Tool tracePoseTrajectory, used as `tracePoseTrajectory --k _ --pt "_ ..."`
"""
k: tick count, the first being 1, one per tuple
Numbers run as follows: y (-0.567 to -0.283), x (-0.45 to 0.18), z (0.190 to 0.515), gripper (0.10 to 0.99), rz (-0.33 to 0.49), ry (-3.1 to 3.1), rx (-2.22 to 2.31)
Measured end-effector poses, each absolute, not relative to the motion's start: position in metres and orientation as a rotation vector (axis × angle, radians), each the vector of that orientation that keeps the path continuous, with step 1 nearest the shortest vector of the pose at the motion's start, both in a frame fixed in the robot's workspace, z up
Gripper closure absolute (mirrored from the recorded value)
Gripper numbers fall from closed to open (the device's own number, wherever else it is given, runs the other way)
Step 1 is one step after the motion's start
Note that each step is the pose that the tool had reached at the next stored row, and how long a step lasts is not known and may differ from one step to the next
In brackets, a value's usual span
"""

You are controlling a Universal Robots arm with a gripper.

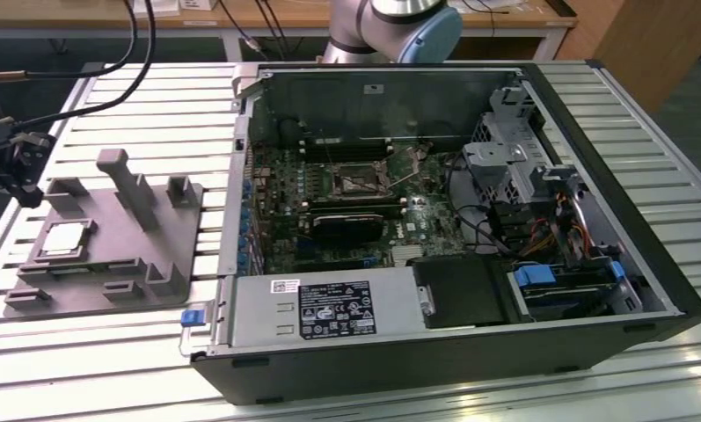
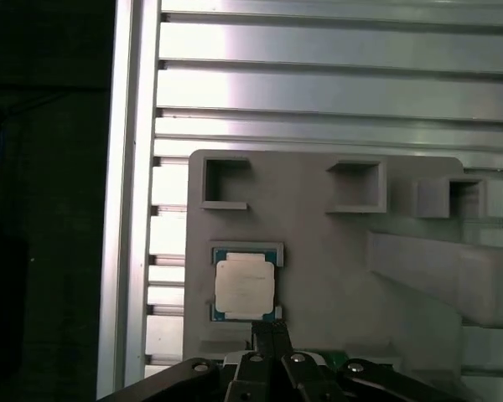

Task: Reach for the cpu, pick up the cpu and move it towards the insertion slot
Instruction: 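Pick up the cpu and move it towards the insertion slot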

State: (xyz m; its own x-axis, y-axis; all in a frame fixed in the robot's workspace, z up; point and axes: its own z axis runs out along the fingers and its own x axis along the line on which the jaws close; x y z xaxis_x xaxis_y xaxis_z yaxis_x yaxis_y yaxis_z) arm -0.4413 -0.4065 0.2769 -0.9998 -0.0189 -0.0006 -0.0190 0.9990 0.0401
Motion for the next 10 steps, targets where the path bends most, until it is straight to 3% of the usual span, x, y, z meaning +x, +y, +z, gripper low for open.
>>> tracePoseTrajectory --k 10 --pt "-0.407 -0.447 0.260 0.980 0.074 3.140 -0.030"
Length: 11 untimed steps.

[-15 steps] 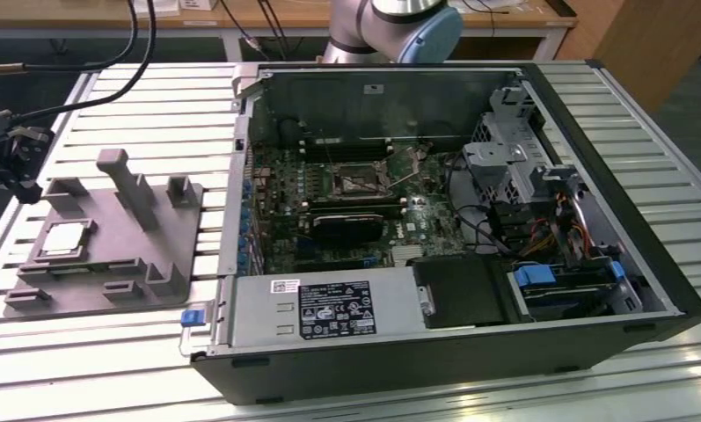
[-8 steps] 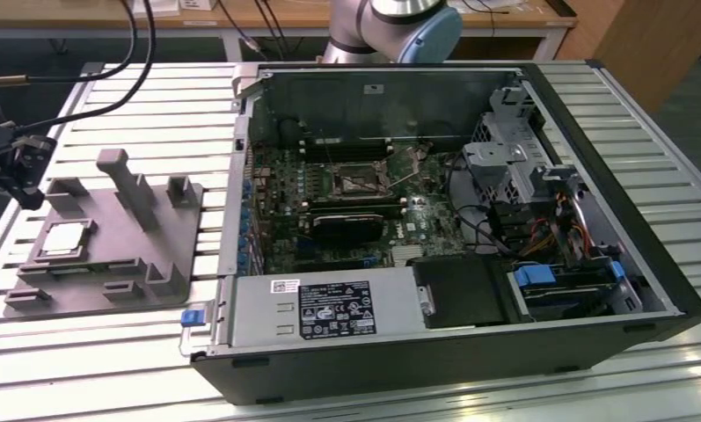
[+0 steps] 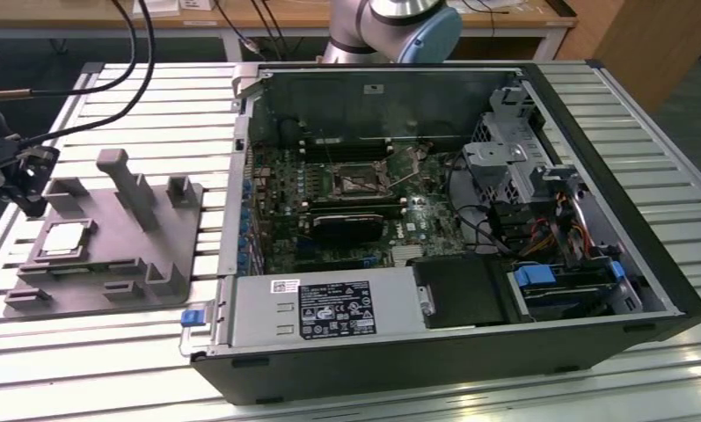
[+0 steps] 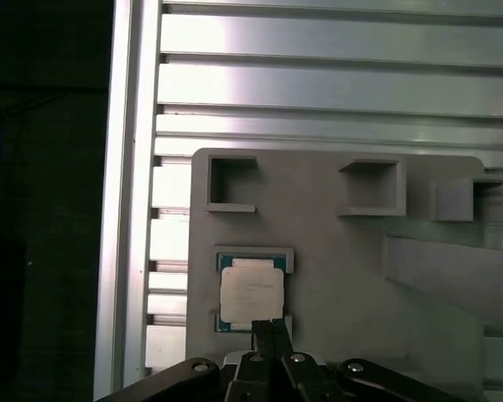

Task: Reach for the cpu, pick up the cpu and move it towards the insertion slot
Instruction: 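Pick up the cpu and move it towards the insertion slot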

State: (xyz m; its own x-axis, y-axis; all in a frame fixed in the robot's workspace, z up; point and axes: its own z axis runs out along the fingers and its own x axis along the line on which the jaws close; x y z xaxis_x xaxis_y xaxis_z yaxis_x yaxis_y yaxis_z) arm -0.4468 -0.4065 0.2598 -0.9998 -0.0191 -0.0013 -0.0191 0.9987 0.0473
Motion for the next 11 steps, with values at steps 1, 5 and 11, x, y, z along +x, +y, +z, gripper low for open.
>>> tracePoseTrajectory --k 1,5,11 --pt "-0.406 -0.447 0.258 0.980 0.074 3.140 -0.030" --pt "-0.406 -0.448 0.251 0.980 0.074 3.140 -0.030" --pt "-0.406 -0.448 0.240 0.980 0.074 3.140 -0.030"
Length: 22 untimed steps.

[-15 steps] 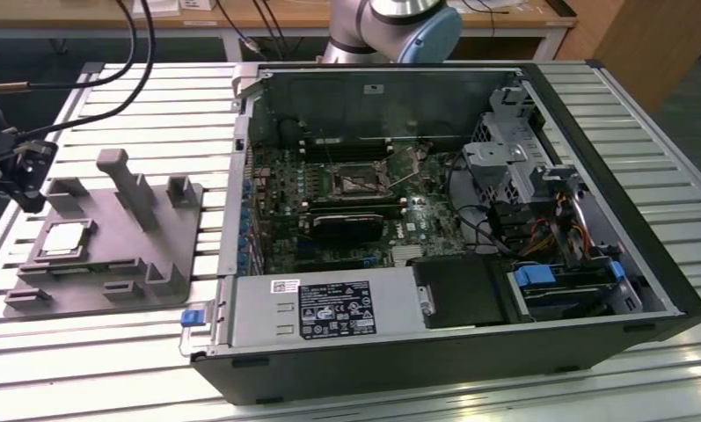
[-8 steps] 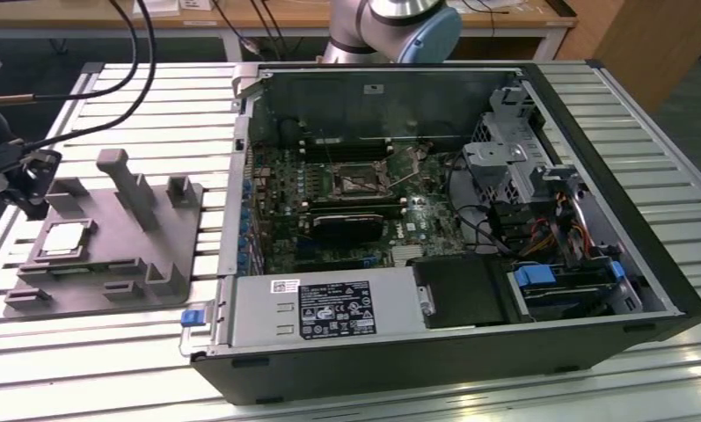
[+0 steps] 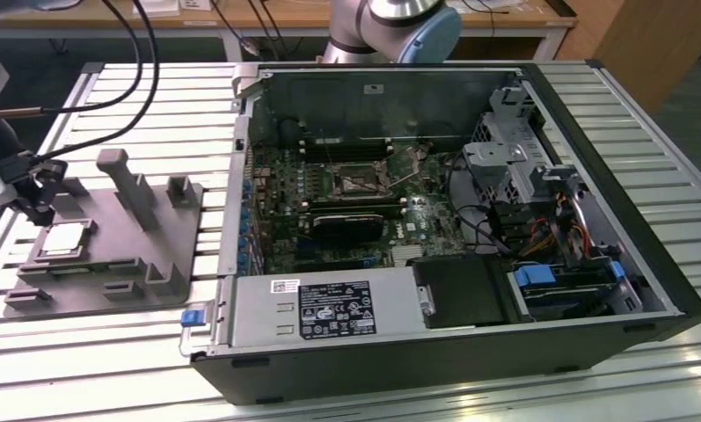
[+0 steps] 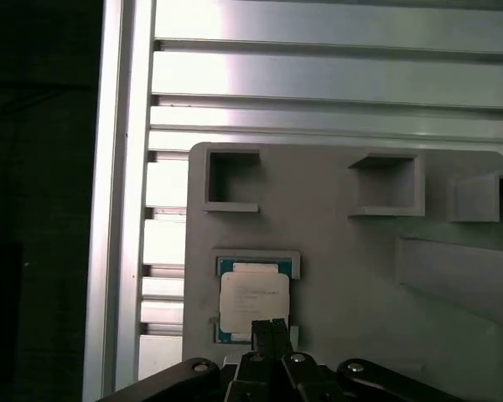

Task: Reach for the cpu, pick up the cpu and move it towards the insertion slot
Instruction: 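Pick up the cpu and move it towards the insertion slot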

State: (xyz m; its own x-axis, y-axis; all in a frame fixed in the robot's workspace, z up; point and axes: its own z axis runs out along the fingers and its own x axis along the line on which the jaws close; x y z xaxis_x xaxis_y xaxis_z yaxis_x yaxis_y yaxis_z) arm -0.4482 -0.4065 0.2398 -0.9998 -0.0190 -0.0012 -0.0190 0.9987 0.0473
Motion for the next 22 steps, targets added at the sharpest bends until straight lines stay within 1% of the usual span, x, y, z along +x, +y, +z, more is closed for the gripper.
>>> tracePoseTrajectory --k 22 --pt "-0.406 -0.451 0.203 0.980 0.074 3.140 -0.030"
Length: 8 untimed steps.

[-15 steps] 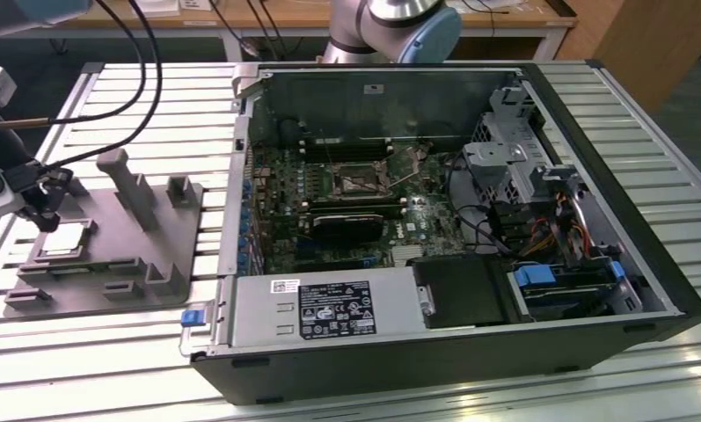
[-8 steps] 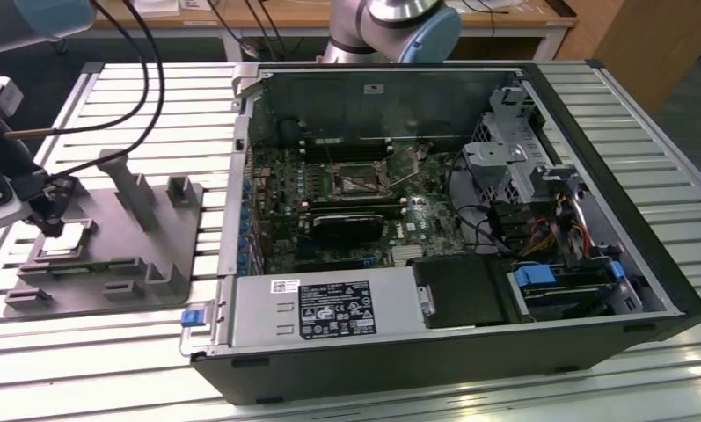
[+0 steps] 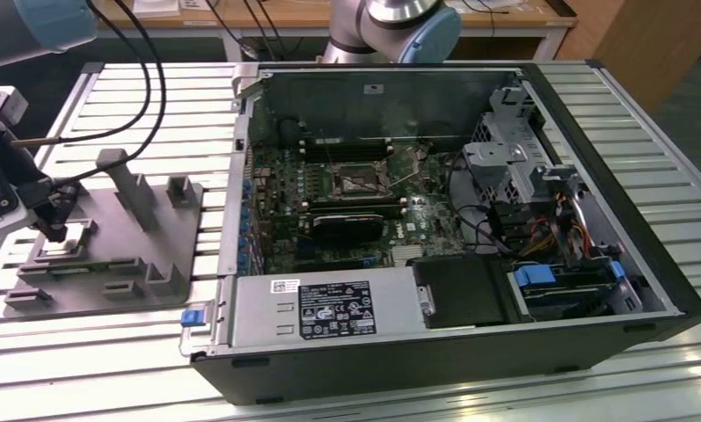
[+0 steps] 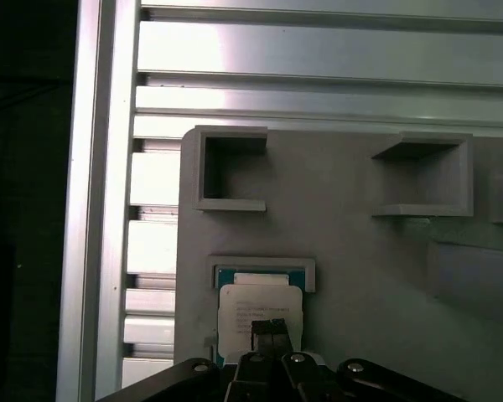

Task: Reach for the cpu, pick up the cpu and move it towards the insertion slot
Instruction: 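Pick up the cpu and move it towards the insertion slot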

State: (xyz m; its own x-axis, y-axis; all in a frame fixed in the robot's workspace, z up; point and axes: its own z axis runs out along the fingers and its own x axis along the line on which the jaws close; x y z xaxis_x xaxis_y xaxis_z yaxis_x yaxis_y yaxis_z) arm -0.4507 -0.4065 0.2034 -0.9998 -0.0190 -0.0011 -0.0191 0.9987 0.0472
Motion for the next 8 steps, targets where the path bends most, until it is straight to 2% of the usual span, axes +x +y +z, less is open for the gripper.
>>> tracePoseTrajectory --k 8 --pt "-0.4064 -0.4507 0.2032 0.973 0.074 3.140 -0.030"
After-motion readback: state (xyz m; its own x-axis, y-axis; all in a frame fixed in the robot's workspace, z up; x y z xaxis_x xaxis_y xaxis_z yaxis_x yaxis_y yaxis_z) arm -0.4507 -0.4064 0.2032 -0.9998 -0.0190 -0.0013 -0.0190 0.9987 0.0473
